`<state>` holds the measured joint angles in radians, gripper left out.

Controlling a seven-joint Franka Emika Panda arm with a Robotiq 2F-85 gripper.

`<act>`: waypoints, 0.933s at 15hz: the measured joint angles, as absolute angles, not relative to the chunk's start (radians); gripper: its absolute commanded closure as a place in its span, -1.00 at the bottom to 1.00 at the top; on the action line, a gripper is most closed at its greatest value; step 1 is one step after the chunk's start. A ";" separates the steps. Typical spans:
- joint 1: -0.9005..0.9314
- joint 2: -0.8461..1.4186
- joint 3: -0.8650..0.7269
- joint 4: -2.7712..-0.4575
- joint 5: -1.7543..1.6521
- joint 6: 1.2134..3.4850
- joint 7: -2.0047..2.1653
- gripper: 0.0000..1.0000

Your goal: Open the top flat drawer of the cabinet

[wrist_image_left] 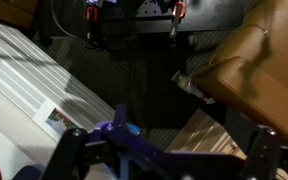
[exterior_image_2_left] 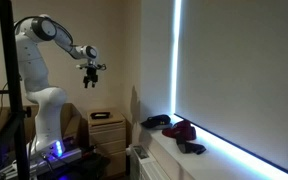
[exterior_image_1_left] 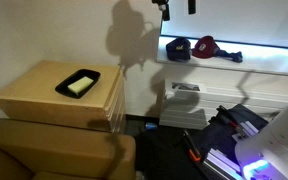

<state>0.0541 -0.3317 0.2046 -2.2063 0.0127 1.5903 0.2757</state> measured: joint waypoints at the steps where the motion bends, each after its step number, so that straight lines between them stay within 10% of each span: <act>1: 0.054 -0.332 0.205 -2.206 0.013 1.590 0.276 -1.00; 9: 0.055 -0.330 0.204 -2.215 0.013 1.608 0.271 -1.00; 14: 0.056 -0.254 0.207 -2.370 -0.145 1.990 0.375 -1.00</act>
<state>0.0558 -0.2541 0.2075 -2.3702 -0.1453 1.9896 0.3748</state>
